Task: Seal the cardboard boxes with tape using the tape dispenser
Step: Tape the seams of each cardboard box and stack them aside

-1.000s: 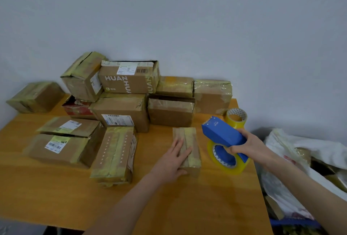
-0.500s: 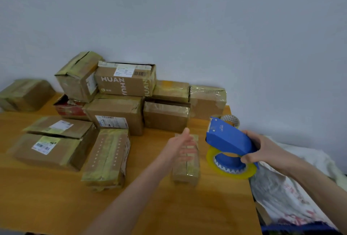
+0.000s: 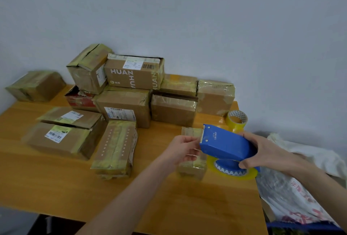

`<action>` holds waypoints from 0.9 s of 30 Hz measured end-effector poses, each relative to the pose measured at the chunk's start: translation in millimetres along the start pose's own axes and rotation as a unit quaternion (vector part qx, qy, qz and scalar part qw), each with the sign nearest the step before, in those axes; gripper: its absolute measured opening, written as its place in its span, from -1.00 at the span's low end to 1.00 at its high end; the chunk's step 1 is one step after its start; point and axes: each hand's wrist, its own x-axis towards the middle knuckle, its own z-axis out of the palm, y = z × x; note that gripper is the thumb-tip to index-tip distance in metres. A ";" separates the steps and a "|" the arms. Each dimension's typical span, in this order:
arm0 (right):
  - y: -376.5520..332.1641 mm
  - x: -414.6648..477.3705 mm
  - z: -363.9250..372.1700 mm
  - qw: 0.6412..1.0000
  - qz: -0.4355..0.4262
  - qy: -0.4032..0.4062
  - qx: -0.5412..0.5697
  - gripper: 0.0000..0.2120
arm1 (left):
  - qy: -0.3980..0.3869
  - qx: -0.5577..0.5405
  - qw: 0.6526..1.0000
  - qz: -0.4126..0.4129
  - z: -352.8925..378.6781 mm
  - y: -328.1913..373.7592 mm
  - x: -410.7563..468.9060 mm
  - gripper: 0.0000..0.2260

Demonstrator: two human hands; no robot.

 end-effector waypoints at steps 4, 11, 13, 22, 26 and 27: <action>0.1 2.5 2.7 1.000 -0.006 -0.004 -0.003 -0.31 | 0.005 -0.022 0.999 -0.030 -1.6 -0.5 -1.5 -0.69; -4.5 5.1 11.6 0.999 -0.020 0.000 -0.027 -0.31 | 0.099 0.047 0.994 -0.001 -4.7 -4.9 -1.2 -0.90; -6.5 5.3 13.8 0.997 -0.033 0.008 -0.076 -0.31 | 0.118 0.080 0.990 -0.004 -6.6 -7.5 0.7 -0.90; -1.9 6.4 21.5 0.981 -0.052 -0.025 -0.183 -0.36 | 0.128 0.117 0.984 -0.041 -15.8 -21.9 -5.2 -0.94; 12.1 -1.4 17.8 0.980 -0.034 -0.027 -0.193 -0.37 | 0.150 0.124 0.980 -0.042 -38.5 -32.1 -13.8 -0.92; 16.3 -5.4 12.8 0.980 -0.026 -0.021 -0.198 -0.37 | 0.163 0.128 0.977 -0.041 -48.3 -34.4 -14.7 -0.90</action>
